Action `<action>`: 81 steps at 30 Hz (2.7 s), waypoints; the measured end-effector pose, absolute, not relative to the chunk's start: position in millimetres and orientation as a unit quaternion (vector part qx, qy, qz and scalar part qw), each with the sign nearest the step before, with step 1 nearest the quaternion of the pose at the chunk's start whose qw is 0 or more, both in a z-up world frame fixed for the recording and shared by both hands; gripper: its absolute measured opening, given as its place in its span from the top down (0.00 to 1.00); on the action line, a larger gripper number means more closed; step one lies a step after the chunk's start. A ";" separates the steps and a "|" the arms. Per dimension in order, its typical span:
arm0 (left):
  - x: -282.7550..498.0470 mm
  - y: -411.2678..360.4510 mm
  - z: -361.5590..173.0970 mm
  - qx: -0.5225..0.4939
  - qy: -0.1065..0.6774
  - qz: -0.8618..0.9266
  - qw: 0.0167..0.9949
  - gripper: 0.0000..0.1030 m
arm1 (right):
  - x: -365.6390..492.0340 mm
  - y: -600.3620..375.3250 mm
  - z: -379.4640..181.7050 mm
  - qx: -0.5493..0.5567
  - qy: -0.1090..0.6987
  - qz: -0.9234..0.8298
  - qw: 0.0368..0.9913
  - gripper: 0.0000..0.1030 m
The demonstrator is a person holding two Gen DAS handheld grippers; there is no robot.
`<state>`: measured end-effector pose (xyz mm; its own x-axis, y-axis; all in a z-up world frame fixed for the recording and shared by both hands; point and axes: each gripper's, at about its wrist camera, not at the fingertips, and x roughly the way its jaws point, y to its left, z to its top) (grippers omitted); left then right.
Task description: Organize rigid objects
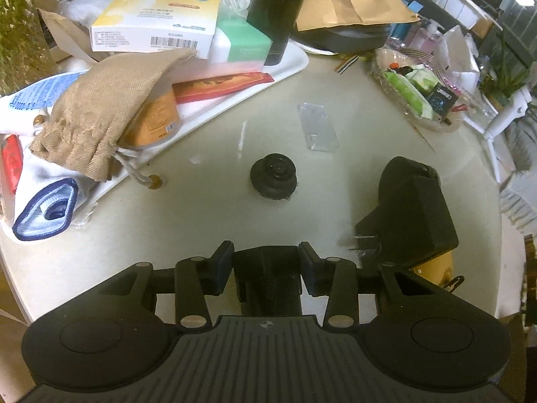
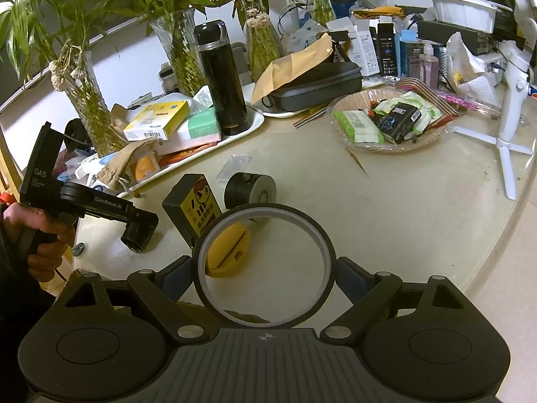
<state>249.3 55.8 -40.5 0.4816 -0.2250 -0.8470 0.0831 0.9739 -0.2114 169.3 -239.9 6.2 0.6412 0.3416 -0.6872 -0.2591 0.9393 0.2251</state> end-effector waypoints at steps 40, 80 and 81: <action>163.8 37.7 31.4 -0.088 0.261 -0.179 0.945 0.61 | 159.6 -238.4 10.3 0.047 0.378 0.175 0.908 0.11; 59.6 14.1 23.2 -0.072 0.418 -0.132 0.896 0.61 | 87.2 -201.6 12.0 0.001 0.387 0.264 0.883 0.11; 58.9 13.7 22.9 -0.071 0.420 -0.132 0.895 0.61 | 86.4 -201.4 11.6 0.000 0.388 0.265 0.882 0.11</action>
